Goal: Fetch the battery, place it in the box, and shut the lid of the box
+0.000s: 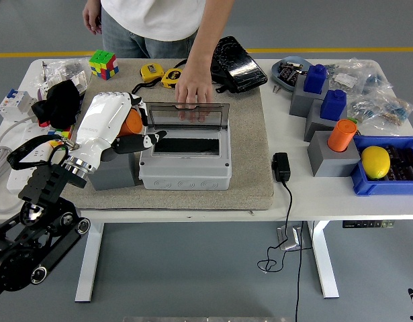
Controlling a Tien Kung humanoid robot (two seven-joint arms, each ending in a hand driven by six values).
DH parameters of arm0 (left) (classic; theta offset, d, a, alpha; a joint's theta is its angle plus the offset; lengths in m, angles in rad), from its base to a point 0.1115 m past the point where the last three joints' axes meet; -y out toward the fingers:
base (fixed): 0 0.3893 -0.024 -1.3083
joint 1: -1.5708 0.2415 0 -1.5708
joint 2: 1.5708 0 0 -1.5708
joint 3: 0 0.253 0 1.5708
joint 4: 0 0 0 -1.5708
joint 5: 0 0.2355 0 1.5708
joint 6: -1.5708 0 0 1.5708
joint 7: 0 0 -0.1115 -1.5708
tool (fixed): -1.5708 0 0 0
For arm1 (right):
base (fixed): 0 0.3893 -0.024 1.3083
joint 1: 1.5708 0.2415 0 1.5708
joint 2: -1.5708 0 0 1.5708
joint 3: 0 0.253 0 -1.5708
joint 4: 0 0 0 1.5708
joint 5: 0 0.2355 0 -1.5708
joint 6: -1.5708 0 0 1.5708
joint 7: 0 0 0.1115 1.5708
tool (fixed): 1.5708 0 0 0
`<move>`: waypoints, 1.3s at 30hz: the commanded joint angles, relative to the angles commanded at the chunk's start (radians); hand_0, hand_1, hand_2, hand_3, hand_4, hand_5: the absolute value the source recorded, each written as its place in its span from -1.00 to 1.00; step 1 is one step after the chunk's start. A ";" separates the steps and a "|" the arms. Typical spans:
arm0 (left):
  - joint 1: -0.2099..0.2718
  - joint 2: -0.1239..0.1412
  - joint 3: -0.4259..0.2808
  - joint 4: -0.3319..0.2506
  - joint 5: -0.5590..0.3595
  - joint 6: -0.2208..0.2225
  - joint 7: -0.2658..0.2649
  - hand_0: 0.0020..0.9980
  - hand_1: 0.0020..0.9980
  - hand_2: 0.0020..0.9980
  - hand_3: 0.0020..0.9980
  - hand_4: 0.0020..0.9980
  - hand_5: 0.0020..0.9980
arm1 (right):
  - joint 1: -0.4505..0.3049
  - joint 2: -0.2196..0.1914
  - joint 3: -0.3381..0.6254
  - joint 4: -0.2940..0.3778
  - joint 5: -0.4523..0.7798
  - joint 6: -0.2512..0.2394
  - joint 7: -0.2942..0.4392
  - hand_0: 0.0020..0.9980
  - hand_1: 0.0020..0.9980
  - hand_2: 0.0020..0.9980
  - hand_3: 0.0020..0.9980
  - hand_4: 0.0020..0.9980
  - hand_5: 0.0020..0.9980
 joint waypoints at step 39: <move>-0.267 -0.258 0.257 0.432 -0.006 0.101 -0.026 -0.86 -0.91 -0.78 -0.79 0.62 -0.39 | 0.020 0.002 -0.003 0.000 -0.031 0.002 -0.007 0.70 0.62 0.54 0.61 1.00 1.00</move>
